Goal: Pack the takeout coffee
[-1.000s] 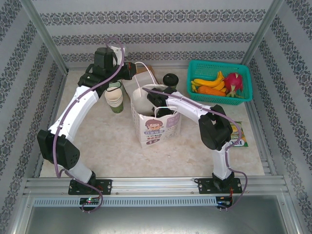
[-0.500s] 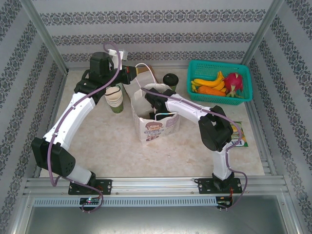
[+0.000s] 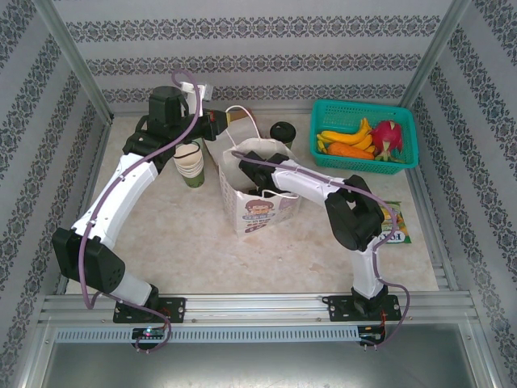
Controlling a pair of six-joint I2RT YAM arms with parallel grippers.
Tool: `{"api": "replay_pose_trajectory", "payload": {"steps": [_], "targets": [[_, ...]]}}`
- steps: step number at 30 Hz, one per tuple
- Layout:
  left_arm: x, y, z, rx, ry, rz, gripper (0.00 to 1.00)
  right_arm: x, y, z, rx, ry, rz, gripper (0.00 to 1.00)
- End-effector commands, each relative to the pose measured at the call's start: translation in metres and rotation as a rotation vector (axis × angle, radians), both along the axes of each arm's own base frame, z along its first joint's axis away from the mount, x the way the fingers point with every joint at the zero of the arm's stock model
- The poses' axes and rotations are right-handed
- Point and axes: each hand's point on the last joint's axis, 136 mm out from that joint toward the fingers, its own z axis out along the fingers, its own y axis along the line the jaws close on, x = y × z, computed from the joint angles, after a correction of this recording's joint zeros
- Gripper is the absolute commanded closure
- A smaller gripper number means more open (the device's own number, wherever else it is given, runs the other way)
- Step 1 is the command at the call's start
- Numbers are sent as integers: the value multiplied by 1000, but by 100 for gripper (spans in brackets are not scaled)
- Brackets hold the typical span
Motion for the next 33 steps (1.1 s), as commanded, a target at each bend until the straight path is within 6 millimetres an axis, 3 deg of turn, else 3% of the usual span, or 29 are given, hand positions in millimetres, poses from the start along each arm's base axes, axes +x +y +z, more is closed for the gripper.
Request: {"api": "replay_pose_trajectory", "payload": {"steps": [1,6,12,19,21,25,27,33], "targets": [[-5,-2,19,-3,-56,-32,100,-7,-11,-21,-76,21,-9,82],[-4,-3,17,3,-56,-36,100,-6,-7,-21,-62,28,12,75],[-5,-3,16,17,-56,-49,100,-1,5,10,22,-32,32,63],[-6,-4,17,27,-62,-59,100,-9,11,35,73,-23,63,50],[-6,-3,15,31,-59,-57,100,-8,7,39,62,-41,64,54],[-6,-4,14,35,-56,-60,100,-7,-2,26,22,-44,77,89],[-6,-3,14,37,-56,-60,100,-11,-2,16,20,-14,83,100],[-7,-4,14,37,-53,-67,100,-19,-2,-9,11,45,80,100]]}}
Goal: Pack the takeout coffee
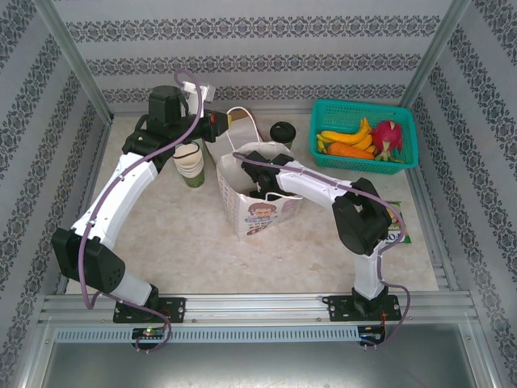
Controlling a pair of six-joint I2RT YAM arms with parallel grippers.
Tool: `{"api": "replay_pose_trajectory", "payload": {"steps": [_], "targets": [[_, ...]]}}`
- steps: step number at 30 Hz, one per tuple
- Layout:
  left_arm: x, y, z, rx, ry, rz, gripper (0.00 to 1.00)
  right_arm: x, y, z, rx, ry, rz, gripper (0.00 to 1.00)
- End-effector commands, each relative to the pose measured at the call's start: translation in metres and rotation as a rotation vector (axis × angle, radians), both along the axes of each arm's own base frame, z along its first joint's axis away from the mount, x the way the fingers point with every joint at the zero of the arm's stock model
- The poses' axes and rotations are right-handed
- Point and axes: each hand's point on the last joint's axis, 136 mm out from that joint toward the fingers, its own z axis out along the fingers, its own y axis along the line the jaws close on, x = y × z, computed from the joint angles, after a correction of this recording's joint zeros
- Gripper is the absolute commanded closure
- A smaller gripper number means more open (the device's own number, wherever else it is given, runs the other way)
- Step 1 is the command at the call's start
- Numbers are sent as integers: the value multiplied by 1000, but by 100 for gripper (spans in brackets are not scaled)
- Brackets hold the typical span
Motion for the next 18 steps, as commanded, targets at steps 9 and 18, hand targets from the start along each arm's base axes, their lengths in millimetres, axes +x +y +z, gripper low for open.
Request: {"api": "replay_pose_trajectory", "payload": {"steps": [9,18], "targets": [[-5,-7,12,-11,-18,-61,100,-11,-8,-49,-89,88,2,100],[-5,-12,6,-4,-18,-96,100,11,13,30,65,-92,42,73]]}}
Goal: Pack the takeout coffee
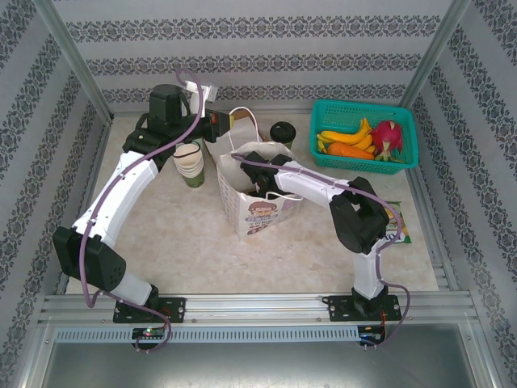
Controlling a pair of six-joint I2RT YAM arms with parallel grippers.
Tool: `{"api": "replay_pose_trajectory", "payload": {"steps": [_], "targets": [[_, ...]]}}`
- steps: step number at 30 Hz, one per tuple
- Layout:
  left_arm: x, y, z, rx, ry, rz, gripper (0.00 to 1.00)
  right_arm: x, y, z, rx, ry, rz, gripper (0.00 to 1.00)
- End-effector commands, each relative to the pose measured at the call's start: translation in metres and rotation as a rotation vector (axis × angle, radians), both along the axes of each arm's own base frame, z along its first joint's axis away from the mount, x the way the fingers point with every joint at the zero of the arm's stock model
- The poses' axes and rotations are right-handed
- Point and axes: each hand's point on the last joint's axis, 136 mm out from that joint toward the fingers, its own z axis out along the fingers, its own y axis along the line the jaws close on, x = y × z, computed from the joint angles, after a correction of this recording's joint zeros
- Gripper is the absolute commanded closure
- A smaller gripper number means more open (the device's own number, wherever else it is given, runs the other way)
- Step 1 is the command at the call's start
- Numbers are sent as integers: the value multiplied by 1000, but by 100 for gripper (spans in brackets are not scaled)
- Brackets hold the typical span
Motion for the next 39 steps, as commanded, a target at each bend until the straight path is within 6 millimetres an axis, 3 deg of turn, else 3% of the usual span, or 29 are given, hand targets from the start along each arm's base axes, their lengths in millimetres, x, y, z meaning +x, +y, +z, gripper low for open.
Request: {"api": "replay_pose_trajectory", "payload": {"steps": [1,19,24,25,26,29,34,39], "targets": [[-1,-5,4,2,-20,-45,100,9,10,37,62,-98,36,71],[-10,-5,5,9,-23,-69,100,18,33,161,292,-289,134,42],[-13,-5,4,14,-28,-75,100,26,40,197,392,-426,216,35],[-13,-5,4,14,-28,-78,100,28,42,205,426,-455,245,26],[-13,-5,3,14,-26,-79,100,29,44,213,446,-487,279,24],[-15,-5,1,17,-23,-84,100,25,45,235,475,-580,419,24],[-17,-6,1,14,-31,-93,100,20,32,262,490,-700,619,23],[-16,-8,3,-1,-38,-100,100,37,6,260,502,-716,676,24]]}}
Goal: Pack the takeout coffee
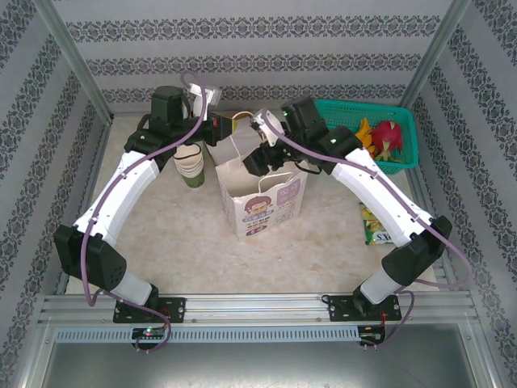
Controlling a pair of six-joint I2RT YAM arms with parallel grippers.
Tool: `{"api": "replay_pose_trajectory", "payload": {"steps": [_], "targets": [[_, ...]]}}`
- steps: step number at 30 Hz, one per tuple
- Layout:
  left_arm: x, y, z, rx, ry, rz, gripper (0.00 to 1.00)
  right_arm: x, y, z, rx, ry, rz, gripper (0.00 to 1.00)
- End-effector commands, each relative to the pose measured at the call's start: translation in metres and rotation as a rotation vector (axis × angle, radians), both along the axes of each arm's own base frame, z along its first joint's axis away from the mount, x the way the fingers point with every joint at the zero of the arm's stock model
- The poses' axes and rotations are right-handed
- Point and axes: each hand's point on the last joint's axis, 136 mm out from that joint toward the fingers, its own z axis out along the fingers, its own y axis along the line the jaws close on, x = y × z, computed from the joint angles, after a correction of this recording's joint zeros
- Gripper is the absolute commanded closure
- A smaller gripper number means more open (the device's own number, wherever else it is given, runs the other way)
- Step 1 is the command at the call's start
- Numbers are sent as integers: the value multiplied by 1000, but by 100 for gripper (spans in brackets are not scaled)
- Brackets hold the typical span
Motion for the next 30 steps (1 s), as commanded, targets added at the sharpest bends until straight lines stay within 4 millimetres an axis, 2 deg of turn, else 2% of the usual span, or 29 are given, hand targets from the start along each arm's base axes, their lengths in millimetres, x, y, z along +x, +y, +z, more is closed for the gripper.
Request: {"api": "replay_pose_trajectory", "payload": {"steps": [1,6,10,17,21,26,30], "targets": [[-9,-2,10,-15,-31,-34,100,3,-11,2,7,-57,125,24],[-10,-4,11,-21,-28,-52,100,20,-23,-15,-80,-165,239,24],[-13,-6,13,-24,-28,-71,100,30,-22,-25,-154,-202,311,25],[-14,-8,16,-33,-31,-87,100,23,-18,-37,-167,-127,497,31],[-14,-8,16,-30,-25,-90,100,24,-16,-40,-161,-107,541,34],[-14,-7,16,-25,-22,-87,100,24,-14,-39,-133,-120,584,46],[-17,-8,18,-31,-23,-99,100,30,-14,-40,-151,-138,565,64]]}}
